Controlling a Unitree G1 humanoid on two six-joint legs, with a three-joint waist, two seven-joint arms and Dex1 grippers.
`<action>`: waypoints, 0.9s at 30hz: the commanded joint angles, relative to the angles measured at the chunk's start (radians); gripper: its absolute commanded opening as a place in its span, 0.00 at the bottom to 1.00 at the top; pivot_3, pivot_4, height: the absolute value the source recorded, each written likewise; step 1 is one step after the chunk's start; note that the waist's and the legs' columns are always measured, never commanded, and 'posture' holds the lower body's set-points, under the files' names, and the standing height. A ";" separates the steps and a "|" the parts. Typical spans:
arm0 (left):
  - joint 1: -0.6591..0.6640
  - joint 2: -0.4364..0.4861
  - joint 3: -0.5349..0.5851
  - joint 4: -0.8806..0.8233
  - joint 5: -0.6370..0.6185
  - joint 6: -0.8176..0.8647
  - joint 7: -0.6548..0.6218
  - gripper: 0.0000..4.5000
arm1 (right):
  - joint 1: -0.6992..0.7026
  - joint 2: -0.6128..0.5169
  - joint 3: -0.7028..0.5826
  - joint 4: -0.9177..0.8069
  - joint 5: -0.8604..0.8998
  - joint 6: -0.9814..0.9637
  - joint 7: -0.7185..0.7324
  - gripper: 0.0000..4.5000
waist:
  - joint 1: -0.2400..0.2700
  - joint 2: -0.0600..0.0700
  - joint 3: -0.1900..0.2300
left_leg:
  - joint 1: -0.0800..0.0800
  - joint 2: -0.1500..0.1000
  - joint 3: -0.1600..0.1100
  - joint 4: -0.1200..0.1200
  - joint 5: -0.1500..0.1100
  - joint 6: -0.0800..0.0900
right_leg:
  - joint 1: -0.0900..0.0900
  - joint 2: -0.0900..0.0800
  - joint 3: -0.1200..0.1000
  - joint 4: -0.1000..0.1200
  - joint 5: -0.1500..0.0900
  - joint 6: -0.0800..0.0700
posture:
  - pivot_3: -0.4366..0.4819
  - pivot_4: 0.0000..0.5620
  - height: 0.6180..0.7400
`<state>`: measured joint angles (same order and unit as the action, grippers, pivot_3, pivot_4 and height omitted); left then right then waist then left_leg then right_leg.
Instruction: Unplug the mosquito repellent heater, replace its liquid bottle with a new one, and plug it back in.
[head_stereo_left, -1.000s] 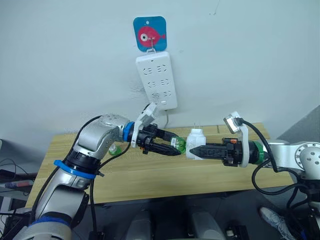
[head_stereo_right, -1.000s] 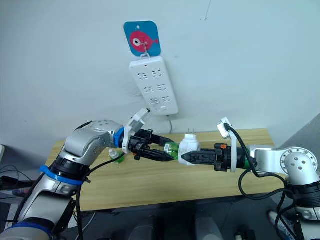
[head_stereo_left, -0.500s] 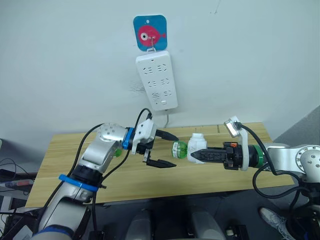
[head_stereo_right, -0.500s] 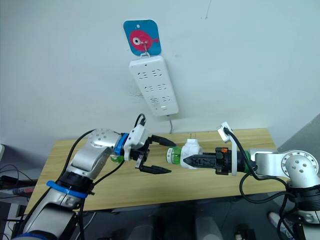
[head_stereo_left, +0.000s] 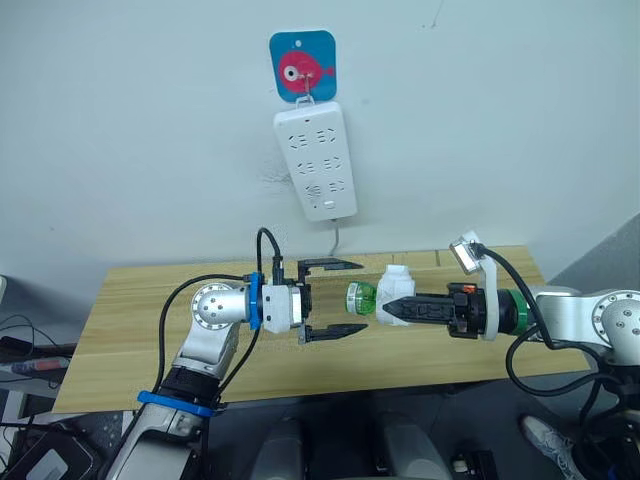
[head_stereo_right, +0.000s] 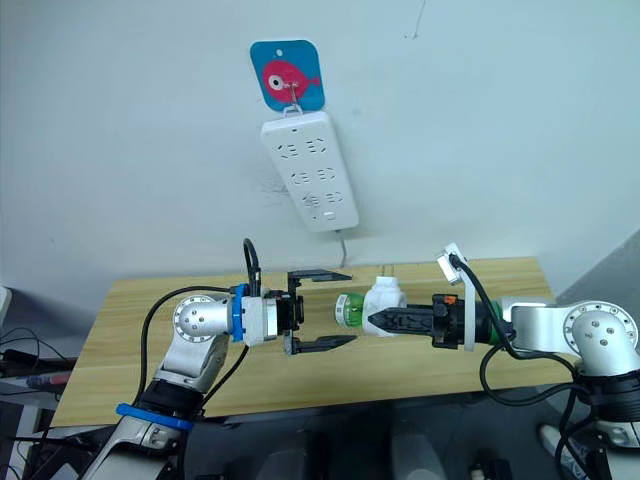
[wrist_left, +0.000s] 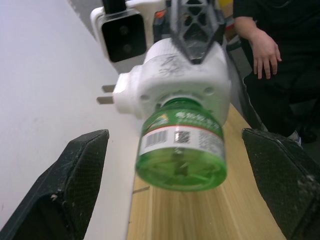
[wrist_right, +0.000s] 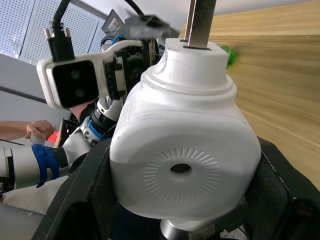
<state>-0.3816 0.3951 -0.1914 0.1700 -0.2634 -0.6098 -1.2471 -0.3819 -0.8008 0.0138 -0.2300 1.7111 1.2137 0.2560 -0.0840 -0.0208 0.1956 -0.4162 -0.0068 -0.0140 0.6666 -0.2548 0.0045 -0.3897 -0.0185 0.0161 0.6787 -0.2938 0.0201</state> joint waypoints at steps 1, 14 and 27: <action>-0.002 -0.005 -0.015 0.014 0.012 -0.056 0.011 0.91 | -0.016 -0.005 -0.031 -0.014 0.030 -0.004 0.009 0.67 | 0.000 0.000 0.000 | 0.000 0.000 0.000 0.000 0.000 0.000 | 0.000 0.000 0.000 0.000 0.000 0.000 | 0.27 0.34 1.00; -0.050 0.060 -0.063 -0.066 -0.057 0.221 -0.016 0.51 | -0.015 -0.005 -0.032 -0.024 0.038 -0.001 0.002 0.67 | -0.004 0.000 0.000 | 0.000 0.000 0.000 0.000 0.000 0.000 | 0.000 0.000 0.000 0.000 0.000 0.000 | 0.27 0.34 1.00; -0.292 0.240 -0.137 -0.132 -0.313 1.217 -0.203 0.51 | -0.024 -0.006 -0.010 -0.038 0.019 0.013 0.027 0.67 | -0.006 0.000 0.008 | 0.000 0.000 -0.001 -0.001 0.000 0.000 | 0.000 0.003 0.000 -0.001 -0.001 0.001 | 0.27 0.35 1.00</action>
<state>-0.6748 0.6350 -0.3329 0.0255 -0.5932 0.6057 -1.4339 -0.3973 -0.7970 0.0314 -0.2601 1.7147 1.2326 0.2810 -0.0902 -0.0208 0.2038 -0.4163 -0.0065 -0.0156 0.6653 -0.2546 0.0047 -0.3902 -0.0158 0.0161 0.6782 -0.2947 0.0210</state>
